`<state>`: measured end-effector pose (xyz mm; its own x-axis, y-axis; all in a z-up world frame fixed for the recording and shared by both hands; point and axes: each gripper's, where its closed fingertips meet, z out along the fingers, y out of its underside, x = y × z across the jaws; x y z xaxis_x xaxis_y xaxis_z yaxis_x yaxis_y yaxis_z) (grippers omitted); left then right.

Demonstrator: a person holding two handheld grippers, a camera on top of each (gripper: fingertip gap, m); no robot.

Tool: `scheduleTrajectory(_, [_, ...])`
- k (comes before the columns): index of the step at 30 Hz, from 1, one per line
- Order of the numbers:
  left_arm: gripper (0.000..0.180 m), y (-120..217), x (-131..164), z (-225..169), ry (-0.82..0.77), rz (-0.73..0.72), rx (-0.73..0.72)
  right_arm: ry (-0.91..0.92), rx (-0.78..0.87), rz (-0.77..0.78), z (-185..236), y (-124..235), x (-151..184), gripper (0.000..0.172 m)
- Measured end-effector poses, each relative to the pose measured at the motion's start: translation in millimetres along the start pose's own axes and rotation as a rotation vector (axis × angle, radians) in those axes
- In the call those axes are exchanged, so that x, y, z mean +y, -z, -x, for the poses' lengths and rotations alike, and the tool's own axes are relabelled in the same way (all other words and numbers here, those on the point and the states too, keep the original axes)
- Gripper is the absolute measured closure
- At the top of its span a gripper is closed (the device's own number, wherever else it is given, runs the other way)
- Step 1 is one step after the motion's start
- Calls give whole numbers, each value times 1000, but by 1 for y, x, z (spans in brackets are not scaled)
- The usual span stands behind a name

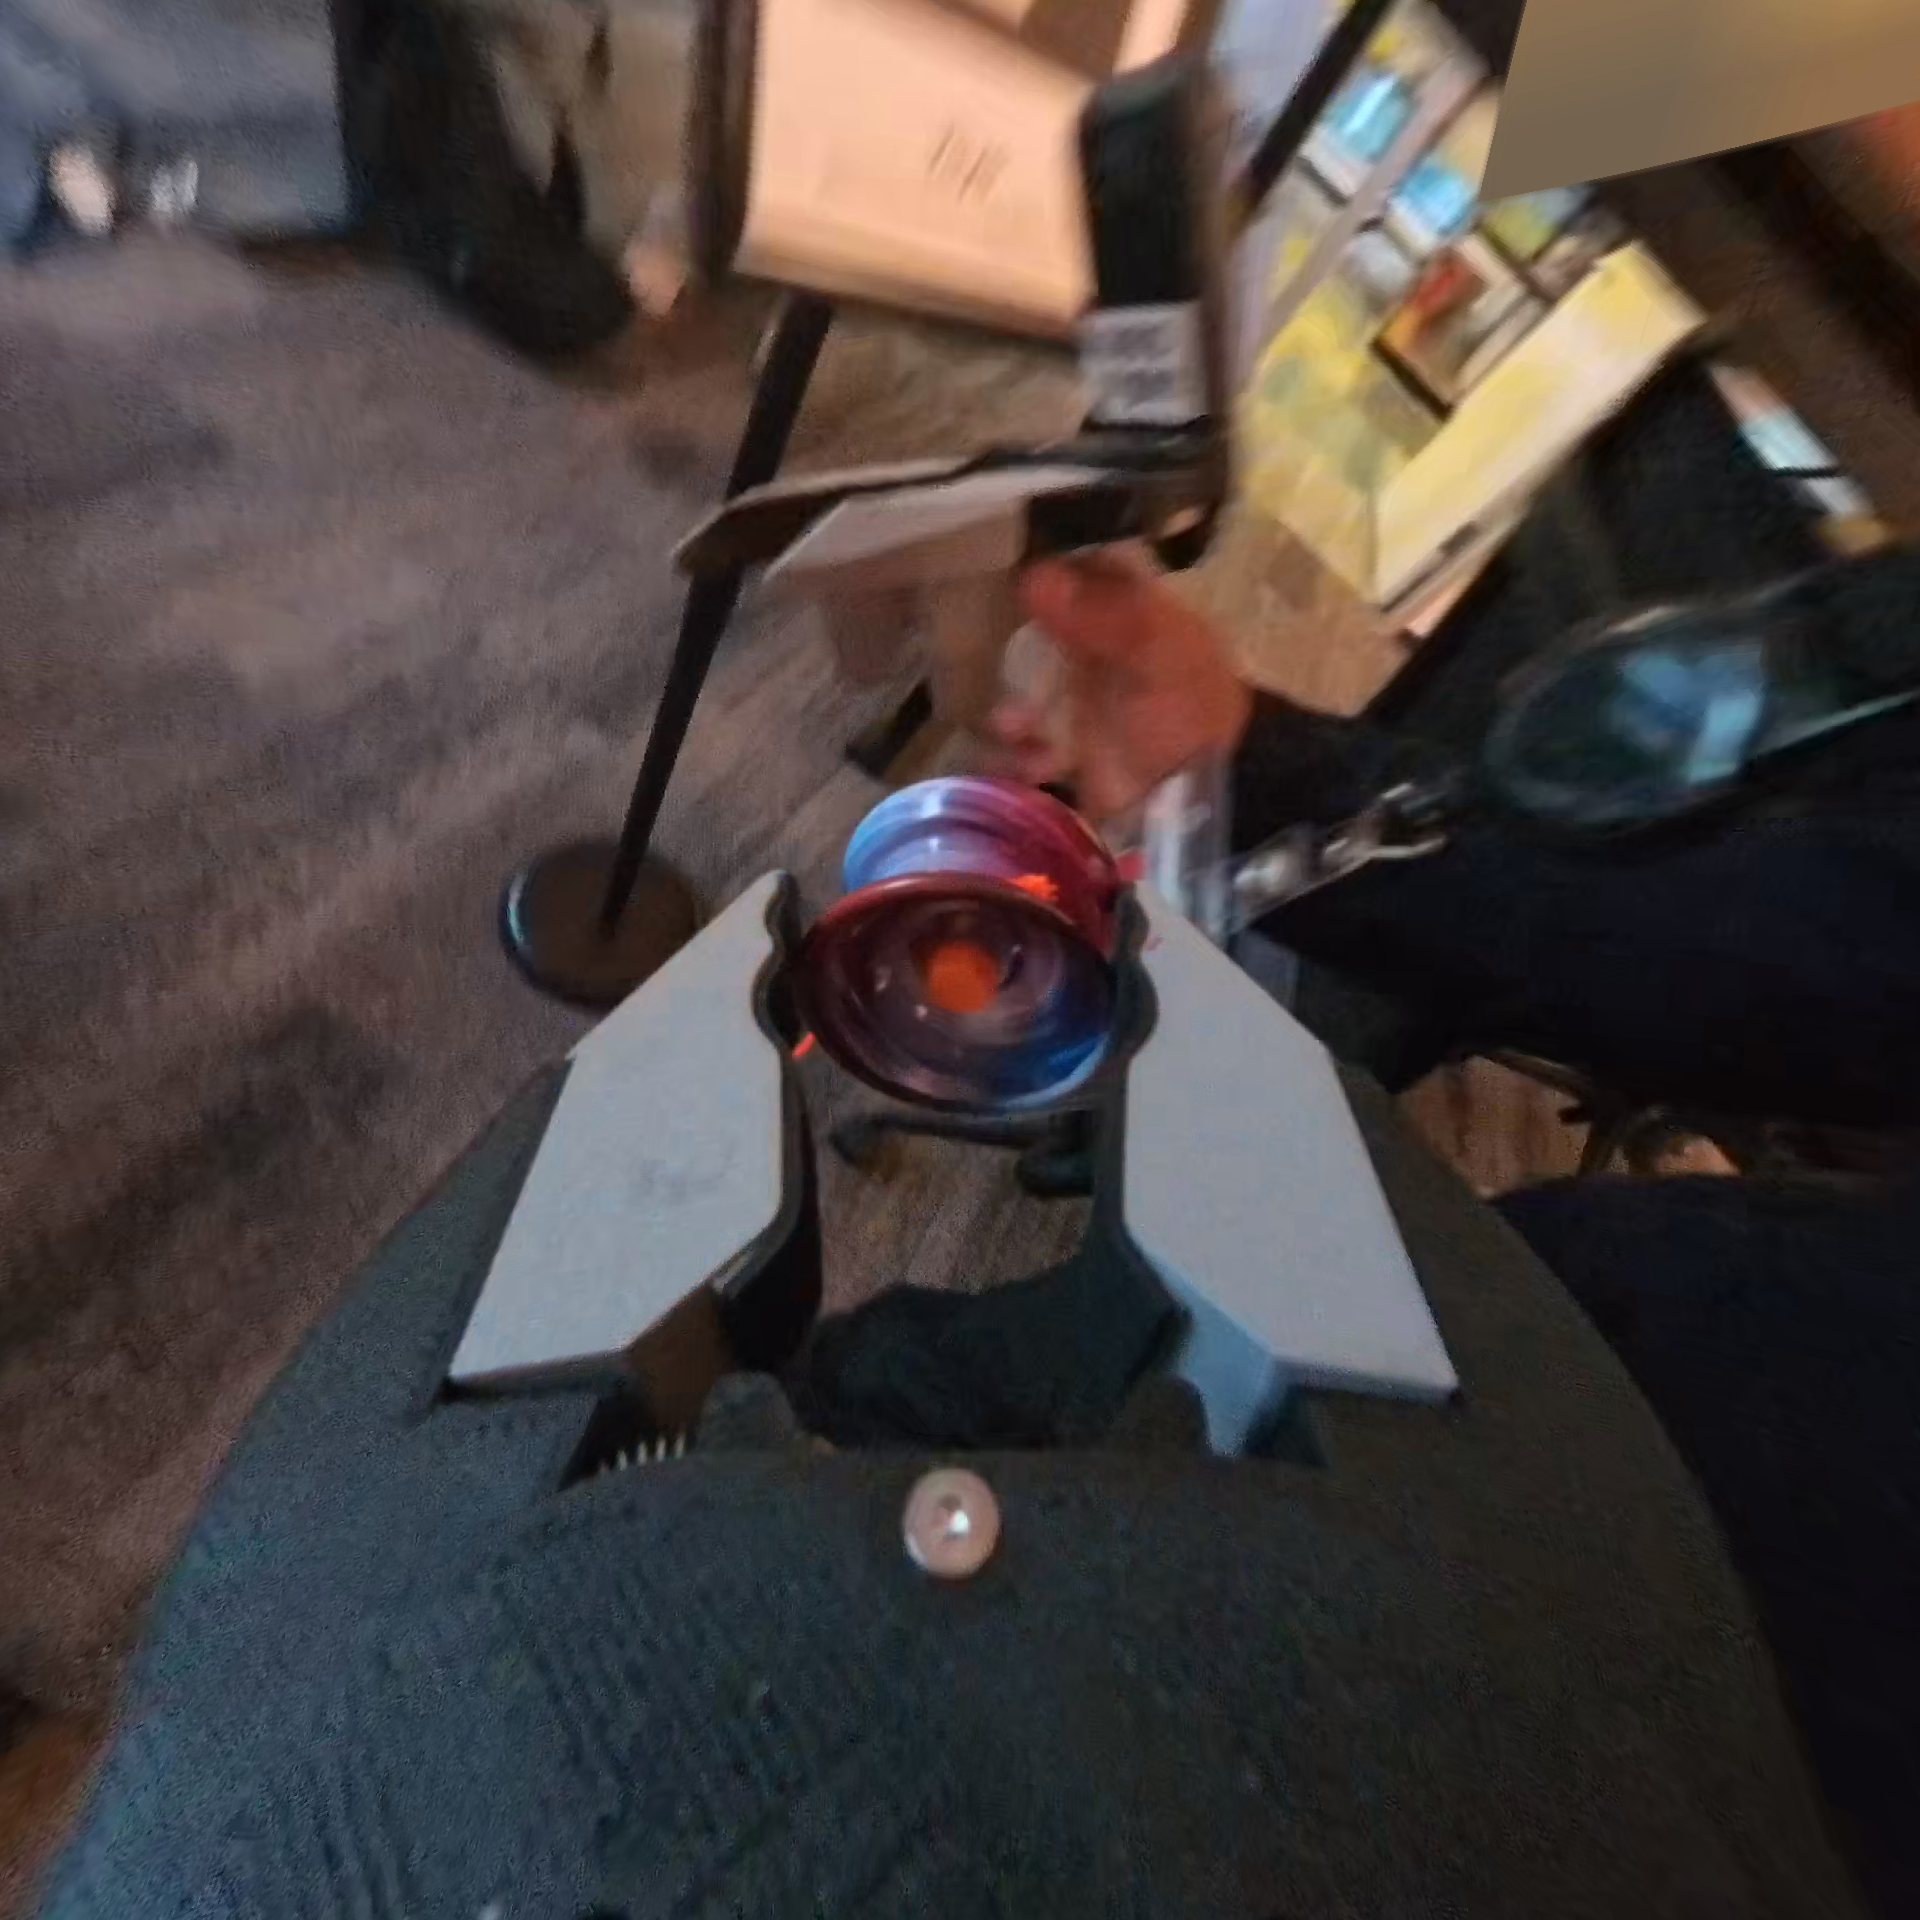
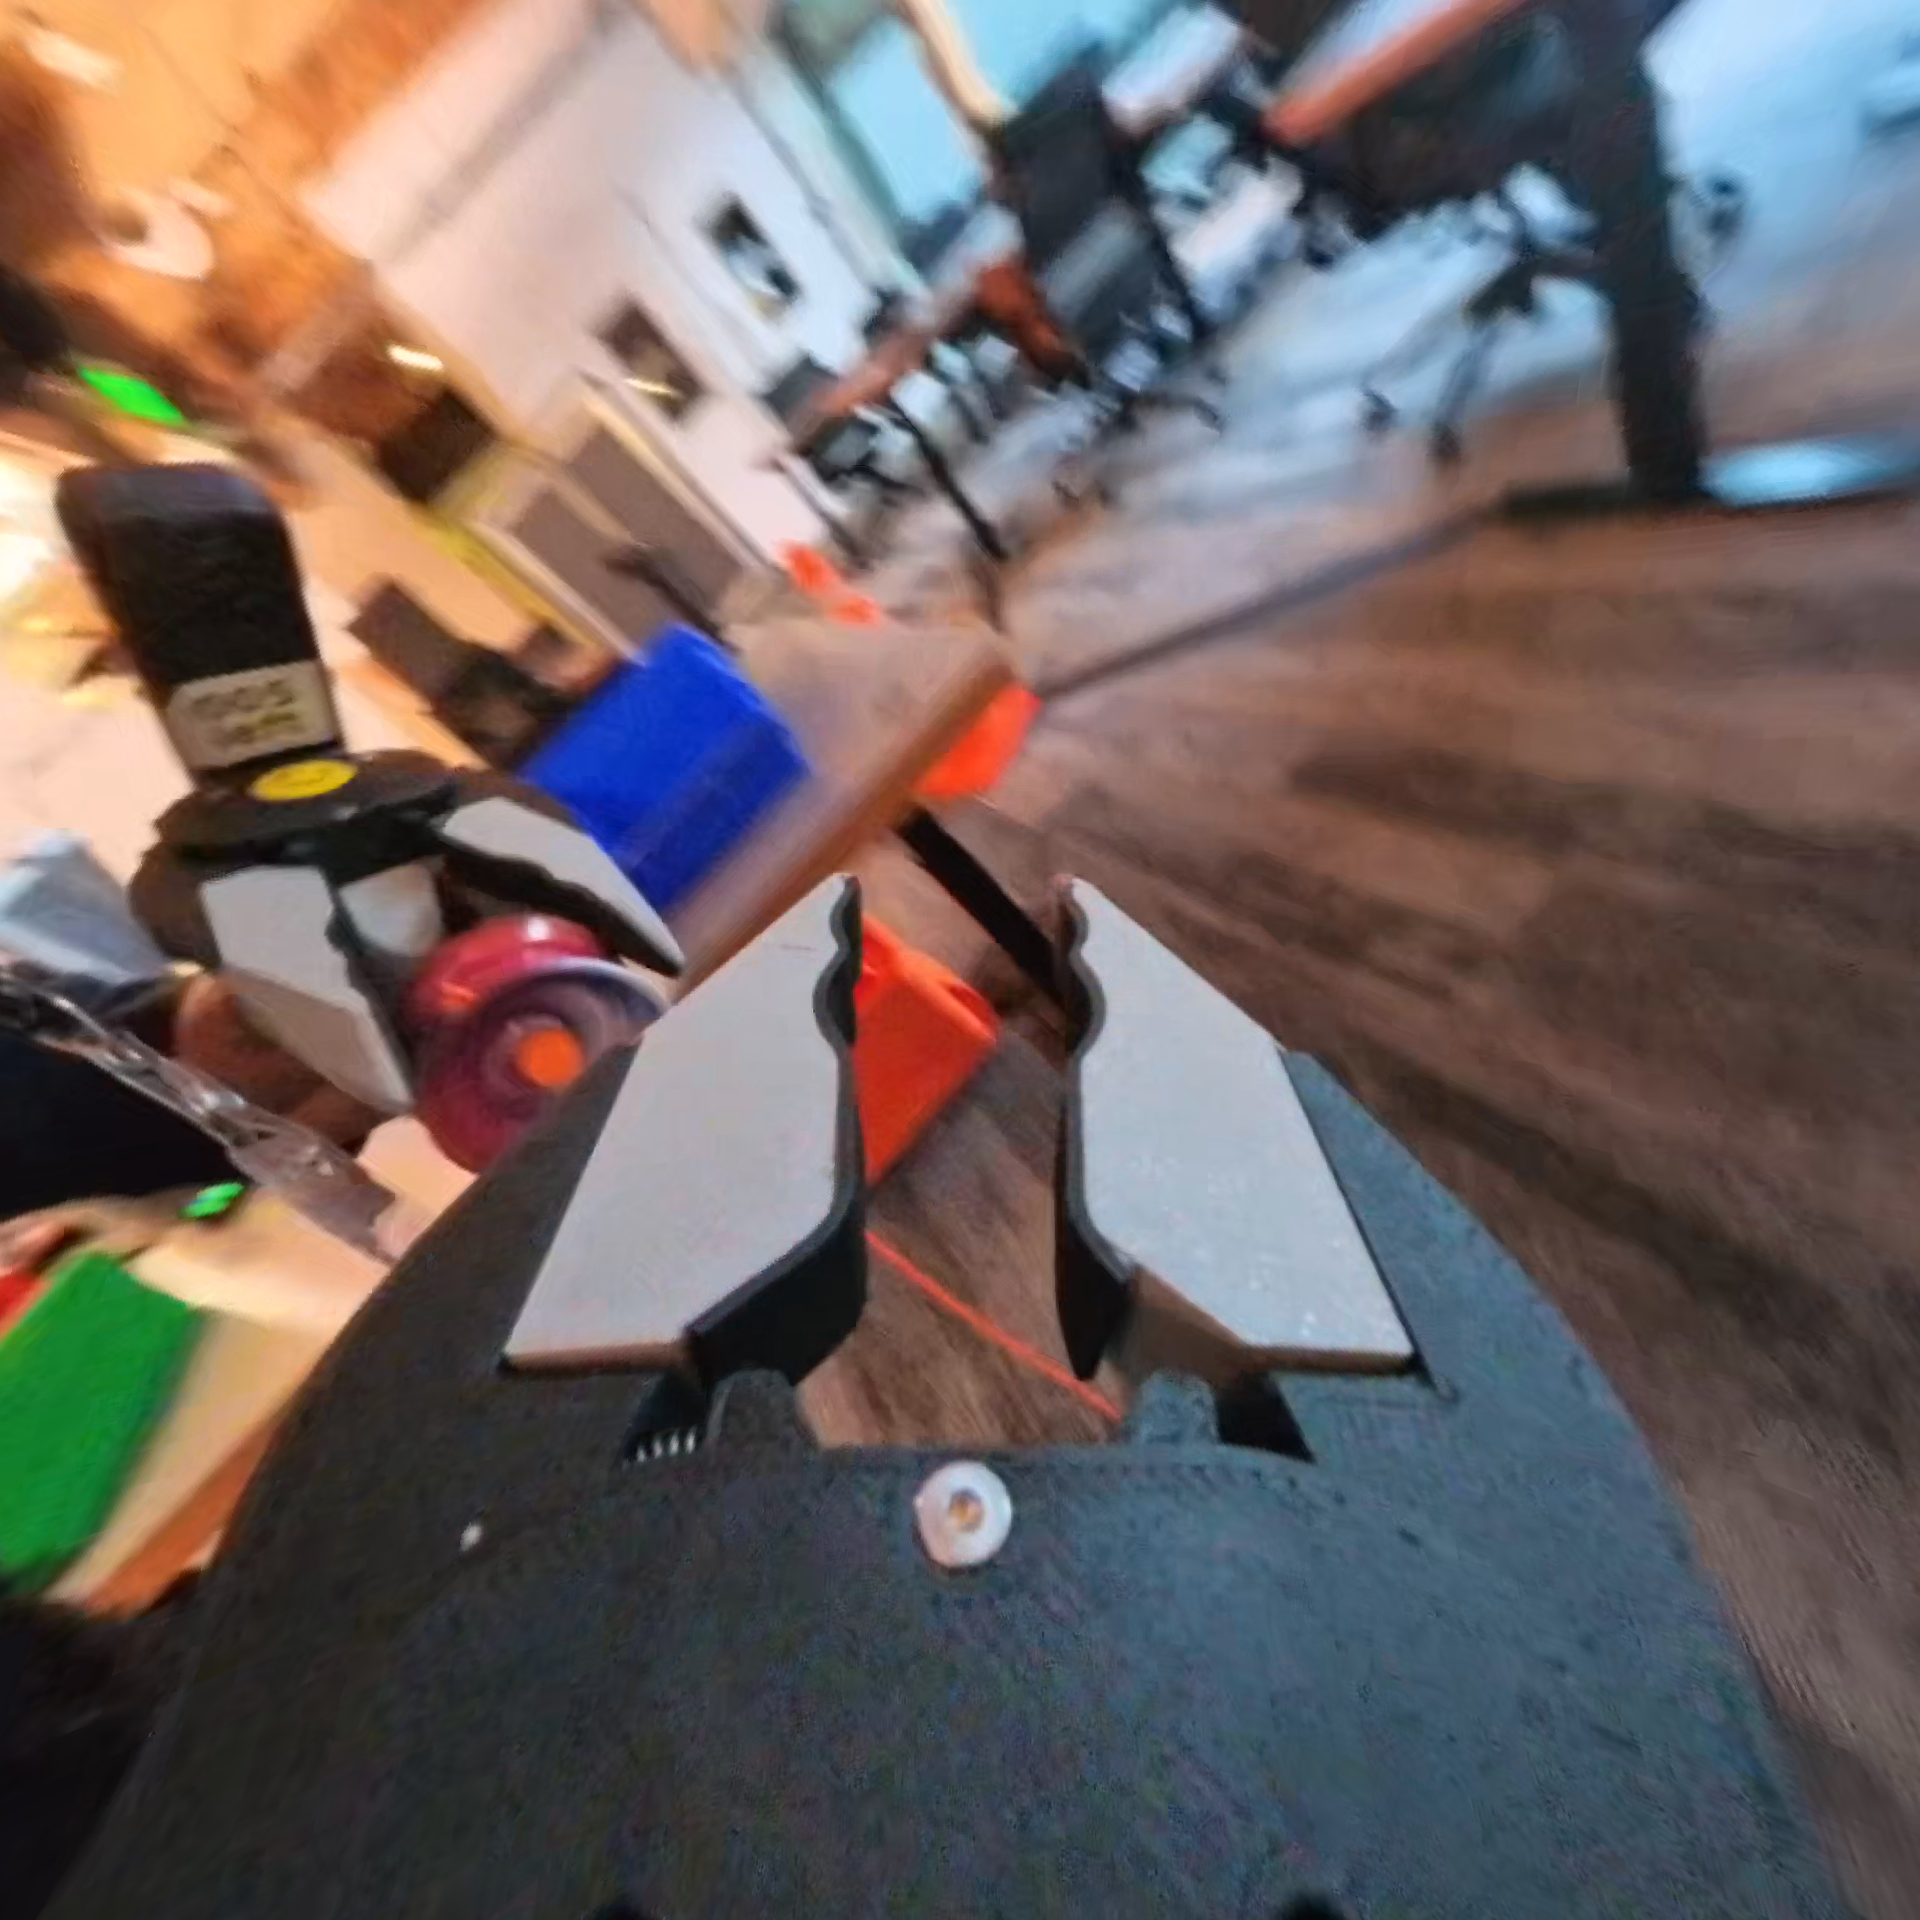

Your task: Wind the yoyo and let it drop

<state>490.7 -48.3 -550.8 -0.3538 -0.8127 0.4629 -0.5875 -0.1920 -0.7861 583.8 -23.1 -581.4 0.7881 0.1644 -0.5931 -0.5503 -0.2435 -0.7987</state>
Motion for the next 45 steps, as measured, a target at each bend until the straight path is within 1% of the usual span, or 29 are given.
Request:
scheduleTrajectory(1, [122,20,-33,-20,-80,-15,12,29,-115,0,30,-5,-27,136])
scheduleTrajectory(3, [122,63,-85,-53,-254,-36,-19,104,-334,28,97,-11,-69,136])
scheduleTrajectory(5, [122,101,-128,-90,-379,-97,-20,176,-509,37,162,-12,-102,127])
scheduleTrajectory(6, [121,118,-144,-111,-432,-129,3,209,-588,52,194,-12,-112,125])
scheduleTrajectory(8, [122,149,-161,-153,-513,-173,60,277,-725,90,255,-10,-125,118])
scheduleTrajectory(9, [122,165,-165,-170,-559,-195,78,315,-779,121,283,-10,-126,118])
scheduleTrajectory(11, [122,199,-168,-194,-604,-212,83,383,-864,237,333,-11,-114,114])
scheduleTrajectory(12, [123,217,-166,-206,-621,-218,105,412,-872,294,352,-16,-106,115])
scheduleTrajectory(13, [122,234,-162,-218,-630,-219,129,452,-842,339,365,-25,-97,122])
scheduleTrajectory(14, [123,250,-157,-228,-643,-208,147,504,-792,371,373,-36,-88,143])
scheduleTrajectory(15, [122,266,-146,-239,-660,-175,178,551,-738,385,379,-46,-80,150])
scheduleTrajectory(16, [122,280,-136,-244,-679,-144,169,580,-682,377,385,-56,-77,156])
scheduleTrajectory(18, [123,307,-108,-245,-706,-45,141,563,-655,345,404,-63,-77,168])
scheduleTrajectory(20, [122,332,-81,-233,-700,65,73,565,-622,325,420,-67,-77,172])
scheduleTrajectory(22, [122,350,-55,-216,-645,183,-1,597,-600,336,441,-68,-76,172])
scheduleTrajectory(23, [122,356,-47,-207,-601,212,-44,627,-586,347,453,-69,-74,172])
scheduleTrajectory(25, [122,360,-28,-200,-515,259,-61,699,-558,362,480,-74,-73,172])
scheduleTrajectory(26, [122,360,-23,-200,-489,249,-64,740,-526,374,491,-77,-73,172])
scheduleTrajectory(28, [114,361,-17,-201,-446,199,-54,819,-448,376,508,-84,-79,172])
scheduleTrajectory(30, [105,367,-10,-192,-402,156,-93,868,-387,360,523,-85,-93,172])
scheduleTrajectory(32, [100,376,1,-181,-358,137,-131,923,-315,374,527,-87,-111,172])
scheduleTrajectory(35, [102,396,13,-180,-333,94,-143,976,-252,445,528,-88,-137,172])
scheduleTrajectory(38, [105,409,15,-187,-314,32,-145,1051,-186,539,522,-87,-149,172])
scheduleTrajectory(42, [109,405,16,-188,-283,-41,-161,1076,-148,661,515,-83,-149,172])
scheduleTrajectory(45, [109,395,13,-190,-257,-87,-152,1068,-167,695,518,-84,-145,172])
